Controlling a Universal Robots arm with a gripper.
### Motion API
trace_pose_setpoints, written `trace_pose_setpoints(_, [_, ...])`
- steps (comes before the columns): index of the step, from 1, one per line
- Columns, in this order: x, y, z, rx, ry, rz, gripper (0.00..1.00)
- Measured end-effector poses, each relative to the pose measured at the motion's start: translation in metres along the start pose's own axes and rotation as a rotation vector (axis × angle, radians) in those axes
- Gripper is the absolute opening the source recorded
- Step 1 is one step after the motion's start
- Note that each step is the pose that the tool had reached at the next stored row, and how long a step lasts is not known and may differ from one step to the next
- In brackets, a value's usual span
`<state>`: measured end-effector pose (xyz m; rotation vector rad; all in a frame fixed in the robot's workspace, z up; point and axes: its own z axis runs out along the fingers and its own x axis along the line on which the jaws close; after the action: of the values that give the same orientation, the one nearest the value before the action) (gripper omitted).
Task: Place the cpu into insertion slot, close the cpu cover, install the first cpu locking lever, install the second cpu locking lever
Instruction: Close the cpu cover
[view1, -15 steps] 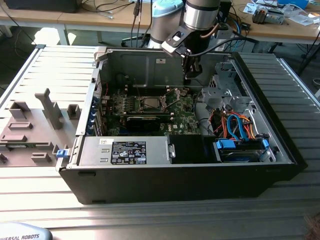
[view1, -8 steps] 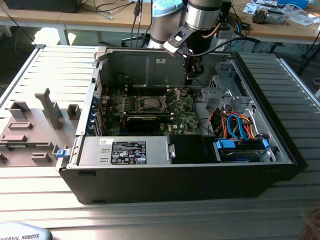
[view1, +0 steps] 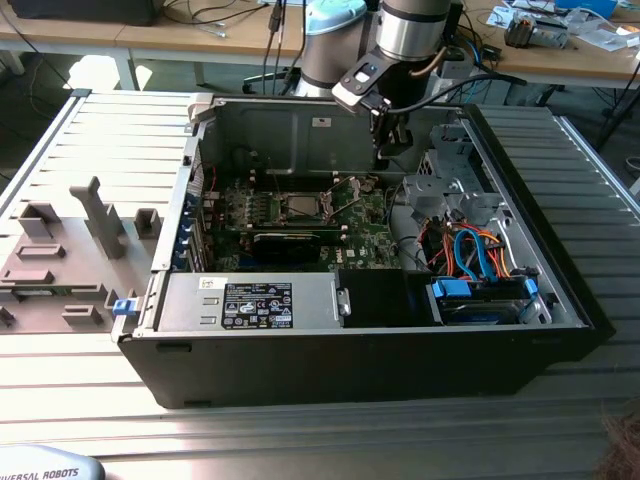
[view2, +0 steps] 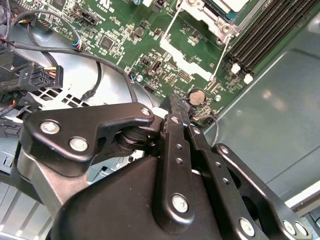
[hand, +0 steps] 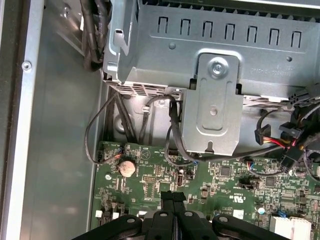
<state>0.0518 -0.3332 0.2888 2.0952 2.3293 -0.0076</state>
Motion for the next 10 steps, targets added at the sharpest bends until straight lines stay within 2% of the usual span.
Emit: trace_pose_setpoints(10, [-0.0007,0.0069,0.0002,0.0,-0.0006,0.0,0.11])
